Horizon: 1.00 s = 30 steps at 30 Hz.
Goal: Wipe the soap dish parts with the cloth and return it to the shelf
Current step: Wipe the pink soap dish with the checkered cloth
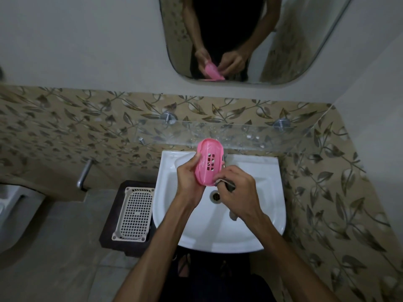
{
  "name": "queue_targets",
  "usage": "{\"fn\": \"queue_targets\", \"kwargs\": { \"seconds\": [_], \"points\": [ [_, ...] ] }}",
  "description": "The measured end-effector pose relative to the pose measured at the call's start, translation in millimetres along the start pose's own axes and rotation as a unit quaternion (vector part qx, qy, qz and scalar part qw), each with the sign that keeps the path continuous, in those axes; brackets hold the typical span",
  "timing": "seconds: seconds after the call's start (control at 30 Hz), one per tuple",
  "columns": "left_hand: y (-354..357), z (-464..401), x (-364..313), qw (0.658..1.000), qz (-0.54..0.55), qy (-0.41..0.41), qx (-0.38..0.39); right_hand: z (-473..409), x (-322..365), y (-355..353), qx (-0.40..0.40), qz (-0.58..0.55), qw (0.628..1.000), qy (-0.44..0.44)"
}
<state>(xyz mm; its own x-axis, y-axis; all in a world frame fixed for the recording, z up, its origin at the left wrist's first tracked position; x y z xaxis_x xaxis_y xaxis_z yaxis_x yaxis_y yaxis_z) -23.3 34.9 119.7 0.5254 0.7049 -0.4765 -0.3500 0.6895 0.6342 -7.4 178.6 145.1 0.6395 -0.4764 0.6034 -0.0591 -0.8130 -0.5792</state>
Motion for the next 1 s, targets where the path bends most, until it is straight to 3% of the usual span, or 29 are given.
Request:
{"fn": "queue_targets", "kwargs": {
  "seconds": [0.27,0.47,0.77,0.9,1.0],
  "points": [
    [-1.2,1.1,0.8,0.999,-0.026,0.024,-0.02,12.3,0.7,9.0,-0.012,-0.051,0.998,0.044],
    [1.8,2.1,-4.0,0.995,-0.081,0.038,-0.039,12.2,-8.4,10.8,-0.045,-0.103,0.983,0.146],
    [-0.2,0.3,-4.3,0.995,-0.082,0.05,-0.038,11.6,-9.0,15.4,-0.052,-0.123,0.981,0.14],
    [3.5,2.0,-4.8,0.993,-0.091,0.062,-0.033,14.1,-10.3,17.0,-0.075,-0.136,0.971,0.182],
    [2.1,1.4,-6.9,0.995,-0.077,0.059,-0.028,12.7,-0.7,21.1,-0.054,-0.146,0.977,0.146]
  ]
}}
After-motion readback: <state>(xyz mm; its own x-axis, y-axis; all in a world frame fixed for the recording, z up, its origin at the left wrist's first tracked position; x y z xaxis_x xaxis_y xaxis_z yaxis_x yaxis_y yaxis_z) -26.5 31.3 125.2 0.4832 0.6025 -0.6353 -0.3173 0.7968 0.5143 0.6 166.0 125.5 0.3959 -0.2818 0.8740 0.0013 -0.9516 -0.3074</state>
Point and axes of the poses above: each hand's wrist, its own z-axis away from the middle knuckle, its own y-axis out of the palm, x = y × z, the point moved 4 cm from there along -z, towards the middle knuckle, and after that the axes turned 14 degrees about -y, right-handed, at the moved point
